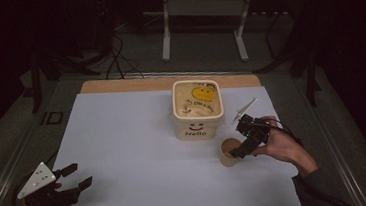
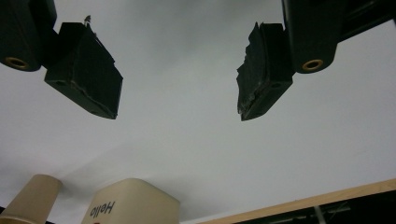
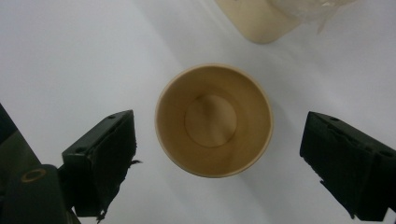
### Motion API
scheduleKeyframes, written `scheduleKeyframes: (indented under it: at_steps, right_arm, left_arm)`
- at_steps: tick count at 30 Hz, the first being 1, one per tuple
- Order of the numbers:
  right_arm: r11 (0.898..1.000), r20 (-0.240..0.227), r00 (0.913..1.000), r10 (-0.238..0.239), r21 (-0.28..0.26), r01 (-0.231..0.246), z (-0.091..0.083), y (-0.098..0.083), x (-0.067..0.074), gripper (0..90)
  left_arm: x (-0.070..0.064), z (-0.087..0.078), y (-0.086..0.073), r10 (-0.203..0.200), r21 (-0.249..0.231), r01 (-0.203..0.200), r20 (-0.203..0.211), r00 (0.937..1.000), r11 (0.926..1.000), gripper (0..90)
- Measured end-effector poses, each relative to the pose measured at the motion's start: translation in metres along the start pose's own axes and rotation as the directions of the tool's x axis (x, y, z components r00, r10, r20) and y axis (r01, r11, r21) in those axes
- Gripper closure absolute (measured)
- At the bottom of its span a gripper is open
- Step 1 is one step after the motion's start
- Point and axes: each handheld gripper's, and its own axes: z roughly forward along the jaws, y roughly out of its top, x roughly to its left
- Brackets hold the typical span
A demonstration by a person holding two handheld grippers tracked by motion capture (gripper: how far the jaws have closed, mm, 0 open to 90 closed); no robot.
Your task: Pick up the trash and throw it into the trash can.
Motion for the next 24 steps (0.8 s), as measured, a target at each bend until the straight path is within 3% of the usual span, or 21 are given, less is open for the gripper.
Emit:
scheduleKeyframes:
  at_steps: [11, 24]
  right_arm:
    - [0.997, -0.019, 0.9998, 0.007, 0.071, -0.006, 0.014, 0.006, 0.002, 10.0]
    - [0.994, -0.024, 0.9991, 0.034, 0.109, -0.031, 0.029, 0.010, -0.002, 9.9]
  left_arm:
    - [0.000, 0.000, 0.000, -0.001, 0.004, 0.001, -0.002, 1.0000, 1.0000, 30.8]
    - [0.000, 0.000, 0.000, 0.000, 0.004, 0.000, -0.004, 1.0000, 1.0000, 30.8]
